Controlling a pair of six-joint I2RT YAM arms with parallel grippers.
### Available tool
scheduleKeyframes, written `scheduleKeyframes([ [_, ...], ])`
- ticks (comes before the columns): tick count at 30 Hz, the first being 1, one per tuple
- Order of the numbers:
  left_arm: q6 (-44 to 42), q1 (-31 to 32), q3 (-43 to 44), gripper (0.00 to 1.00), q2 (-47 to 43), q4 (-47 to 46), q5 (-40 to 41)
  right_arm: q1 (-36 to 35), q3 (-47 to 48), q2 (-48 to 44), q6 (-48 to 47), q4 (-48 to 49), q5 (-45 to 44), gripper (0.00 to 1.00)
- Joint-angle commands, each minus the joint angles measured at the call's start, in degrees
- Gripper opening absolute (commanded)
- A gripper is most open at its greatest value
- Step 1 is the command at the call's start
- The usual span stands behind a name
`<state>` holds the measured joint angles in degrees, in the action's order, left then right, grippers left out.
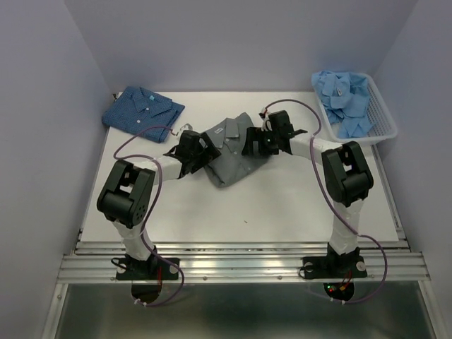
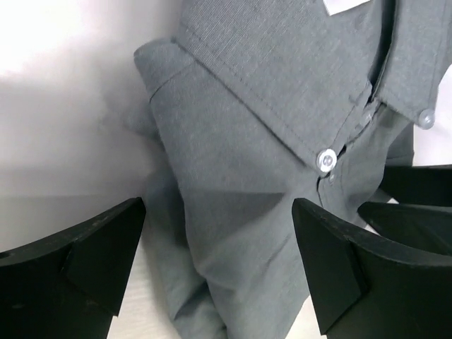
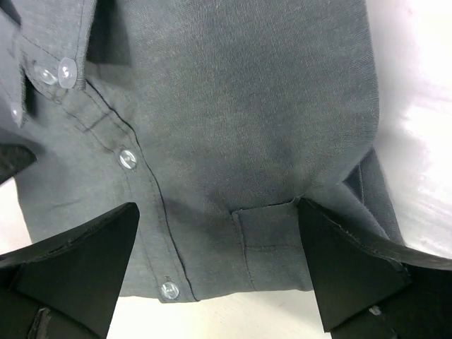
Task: Fold and stack the long sleeve shirts
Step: Neatly place the folded shirt to the corner
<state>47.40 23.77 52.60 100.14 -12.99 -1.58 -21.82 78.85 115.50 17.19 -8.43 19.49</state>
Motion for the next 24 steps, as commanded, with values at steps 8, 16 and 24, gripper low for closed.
scheduleKeyframes([
  [8,-10.6,-0.1,15.8,0.42,12.8,-2.4,-7.1,-0.2,-3.9,0.3,1.8,3.4,0.9,1.0],
  [16,-28.0,-0.1,26.8,0.0,11.5,5.9,-5.5,-0.2,-6.6,-7.7,-0.5,2.0,-1.5,1.0],
  [24,-60.7,-0.9,47.5,0.0,14.2,26.0,3.8,-0.2,-13.9,-23.2,-4.2,-1.2,-12.5,1.0],
])
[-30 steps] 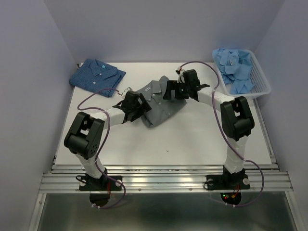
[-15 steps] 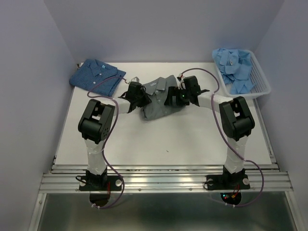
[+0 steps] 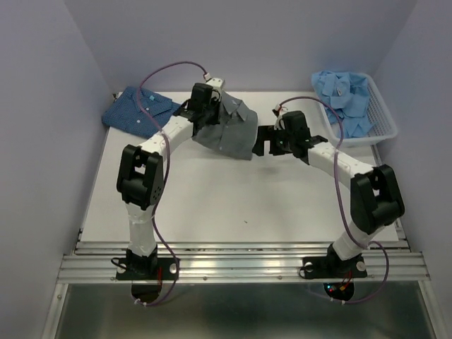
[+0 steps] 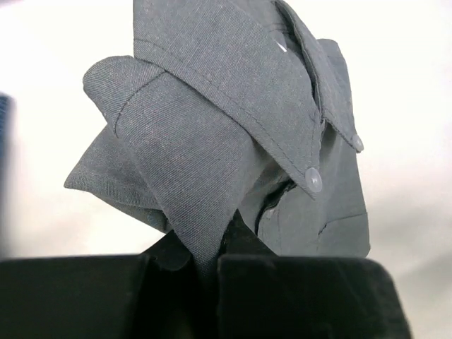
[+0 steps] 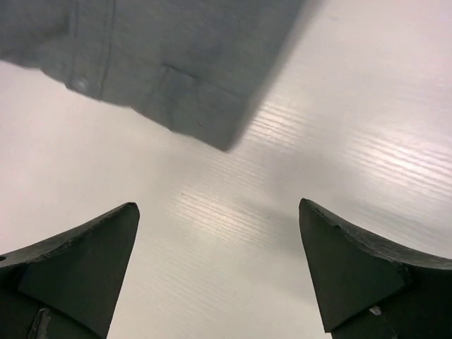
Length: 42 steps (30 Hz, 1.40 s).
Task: Fold and stack the long sleeve shirts
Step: Neatly place the folded shirt to the corner
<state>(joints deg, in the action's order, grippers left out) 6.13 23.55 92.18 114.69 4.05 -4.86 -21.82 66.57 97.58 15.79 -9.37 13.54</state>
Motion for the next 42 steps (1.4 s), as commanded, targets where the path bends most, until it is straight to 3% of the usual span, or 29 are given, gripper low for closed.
scheduleKeyframes([
  [1,-21.1,-1.8,9.0,0.0,-0.1,9.6,8.1,-0.2,-2.8,-6.3,-3.0,-0.4,-7.6,1.0],
  [8,-30.6,-8.8,26.9,0.0,6.4,25.5,5.5,-0.2,-5.4,-11.6,-4.7,-0.7,-15.3,1.0],
  [13,-34.9,-13.3,28.6,0.0,6.6,28.1,9.1,-0.2,-5.7,-11.7,-3.1,-0.5,-15.6,1.0],
  [18,-36.2,-20.4,30.3,0.0,5.0,30.1,5.2,-0.2,-6.5,-11.3,0.8,-0.6,-18.0,1.0],
  [24,-38.6,-24.6,30.9,0.0,2.4,29.8,3.1,-0.2,-10.2,-11.9,2.5,2.8,-18.2,1.0],
  [29,-40.6,-24.8,30.7,0.0,1.0,29.3,3.1,-0.2,-11.6,-11.9,2.1,4.8,-19.0,1.0],
  [36,-40.1,-25.0,38.9,0.0,1.9,32.5,-0.1,-0.2,-12.3,-10.9,0.8,6.9,-18.0,1.0],
  [42,-41.5,-25.0,36.5,0.0,1.2,32.5,-0.4,-0.2,-11.0,-10.2,0.0,7.0,-18.8,1.0],
])
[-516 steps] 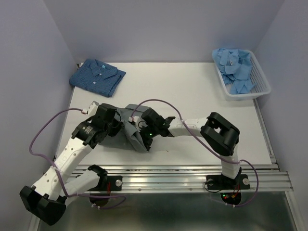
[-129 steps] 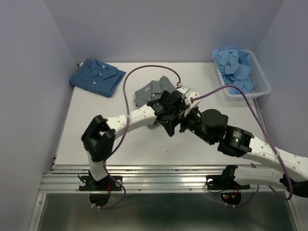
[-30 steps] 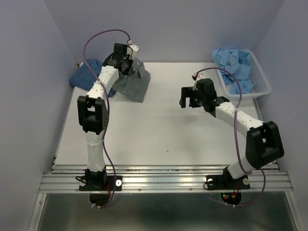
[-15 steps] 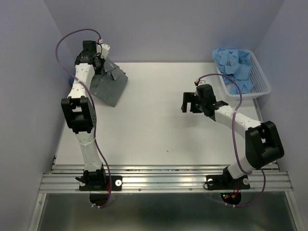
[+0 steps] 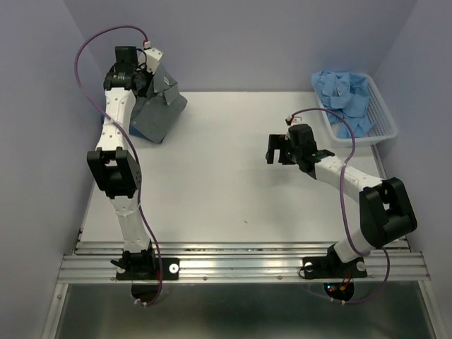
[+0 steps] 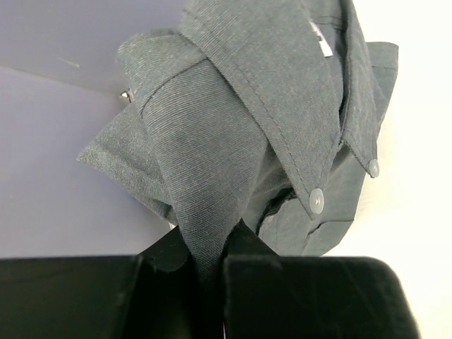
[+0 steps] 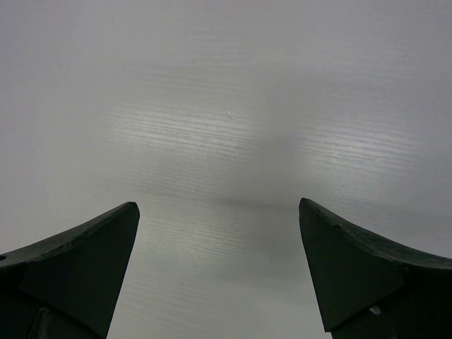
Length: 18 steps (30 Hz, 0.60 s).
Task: Fold and stack the long sleeve shirts
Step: Neatly place the folded shirt to the corner
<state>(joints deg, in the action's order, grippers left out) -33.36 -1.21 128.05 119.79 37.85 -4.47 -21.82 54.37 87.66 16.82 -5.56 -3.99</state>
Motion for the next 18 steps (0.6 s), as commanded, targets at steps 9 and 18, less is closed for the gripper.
scheduleKeyframes([
  [9,-3.5,-0.3,1.1,0.0,0.7,-2.9,0.6,-0.2,2.5,0.8,-0.8,2.8,-1.2,1.0],
  [18,-3.1,-2.5,4.8,0.0,8.2,-7.6,3.9,-0.2,5.7,2.0,1.3,-1.7,-2.0,1.0],
])
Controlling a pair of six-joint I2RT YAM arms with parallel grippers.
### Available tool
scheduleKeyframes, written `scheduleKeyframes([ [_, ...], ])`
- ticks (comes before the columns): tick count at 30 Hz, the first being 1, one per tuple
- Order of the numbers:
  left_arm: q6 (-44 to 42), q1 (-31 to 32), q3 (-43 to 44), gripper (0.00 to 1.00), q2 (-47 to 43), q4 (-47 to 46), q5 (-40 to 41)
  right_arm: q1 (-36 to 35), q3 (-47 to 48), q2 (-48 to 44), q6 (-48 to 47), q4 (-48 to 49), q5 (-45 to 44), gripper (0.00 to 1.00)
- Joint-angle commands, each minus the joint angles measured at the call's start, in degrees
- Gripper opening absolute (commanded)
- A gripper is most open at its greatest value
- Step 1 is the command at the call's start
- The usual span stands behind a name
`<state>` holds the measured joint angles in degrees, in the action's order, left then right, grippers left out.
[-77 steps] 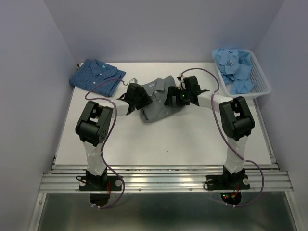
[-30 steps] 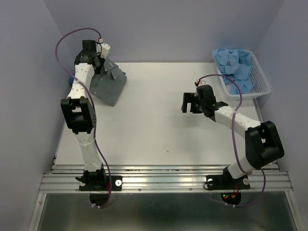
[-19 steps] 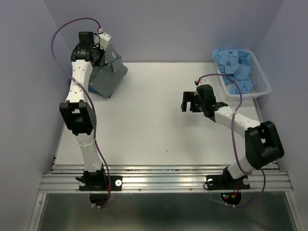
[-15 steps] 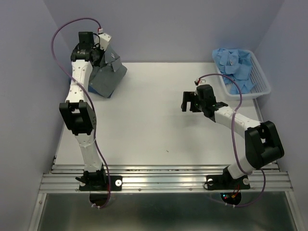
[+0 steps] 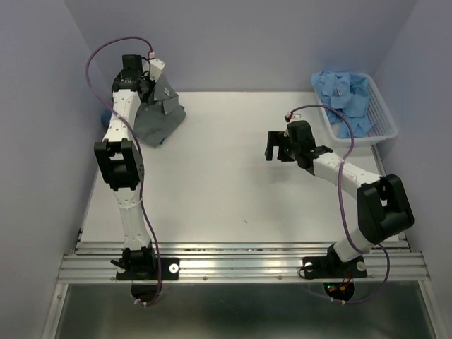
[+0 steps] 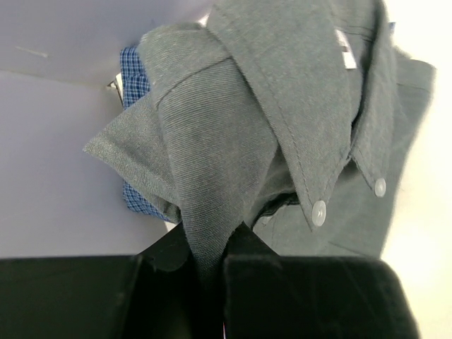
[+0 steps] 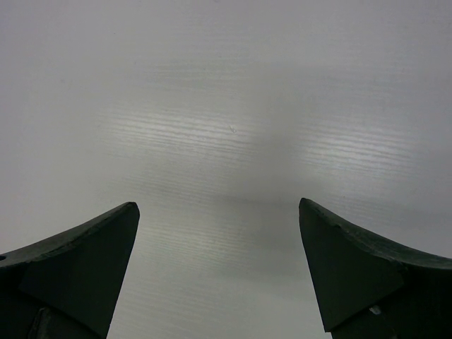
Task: Fold and stack the long sleeve shirts
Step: Neatly place the folded shirt to the corner
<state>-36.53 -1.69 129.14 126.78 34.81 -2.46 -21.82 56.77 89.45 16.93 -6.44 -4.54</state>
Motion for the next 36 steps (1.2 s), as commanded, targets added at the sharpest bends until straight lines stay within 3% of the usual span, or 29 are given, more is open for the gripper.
scheduleKeyframes([
  [1,0.4,-2.3,3.7,0.0,2.7,-6.1,3.0,-0.2,3.5,0.2,1.8,-1.2,-1.7,1.0],
  [4,2.7,-2.9,3.9,0.0,5.7,-11.8,8.9,-0.2,4.2,0.2,3.0,-2.3,-1.4,1.0],
  [5,3.3,-3.1,4.6,0.14,6.6,-12.4,10.9,-0.2,4.7,0.2,3.3,-3.0,-1.4,1.0],
  [7,4.7,-3.4,7.2,0.31,9.2,-12.6,11.9,-0.2,5.3,0.1,4.0,-4.4,-1.5,1.0],
  [8,5.3,-3.8,7.7,0.52,9.7,-12.7,13.2,-0.2,5.5,-0.1,4.3,-4.6,-1.7,1.0],
  [9,5.9,-4.0,7.9,0.85,10.1,-14.0,14.1,-0.2,5.3,-0.2,4.5,-4.8,-2.1,1.0],
  [10,6.6,-4.3,8.0,0.99,10.4,-14.8,15.1,-0.2,5.2,-0.4,4.7,-4.9,-2.2,1.0],
  [15,11.3,-4.6,10.8,0.99,10.0,-15.7,23.3,-0.2,4.0,-2.8,5.1,-5.5,-2.8,1.0],
  [18,14.8,-4.5,10.5,0.99,5.2,-13.6,22.8,-0.2,3.7,-3.9,6.1,-5.8,-4.5,1.0],
  [21,21.4,-3.9,4.6,0.99,-2.4,-13.8,23.7,-0.2,3.5,-5.4,7.7,-5.9,-8.6,1.0],
  [24,28.0,-3.5,-0.5,0.99,-11.4,-12.7,16.9,-0.2,0.7,-7.8,9.7,-3.6,-10.9,1.0],
  [27,38.6,-3.1,-13.8,0.99,-22.3,-16.0,7.8,-0.2,-2.4,-11.2,11.9,-2.0,-15.1,1.0],
  [28,43.1,-2.7,-22.2,0.99,-27.8,-19.4,6.3,-0.2,-3.2,-12.1,12.9,-1.9,-17.1,1.0],
  [29,45.2,-1.7,-26.8,0.99,-30.7,-21.2,5.3,-0.2,-3.9,-13.8,13.6,-1.5,-17.7,1.0],
  [30,46.8,-0.9,-36.8,0.99,-36.6,-26.3,5.0,-0.2,-5.3,-14.7,13.7,-1.3,-18.7,1.0],
  [34,52.1,2.9,-57.4,0.99,-47.0,-39.4,4.6,-0.2,-8.6,-20.3,12.3,0.2,-20.1,1.0],
  [36,54.9,3.7,-62.8,0.99,-52.9,-42.3,3.4,-0.2,-11.2,-24.4,12.4,1.8,-22.2,1.0],
])
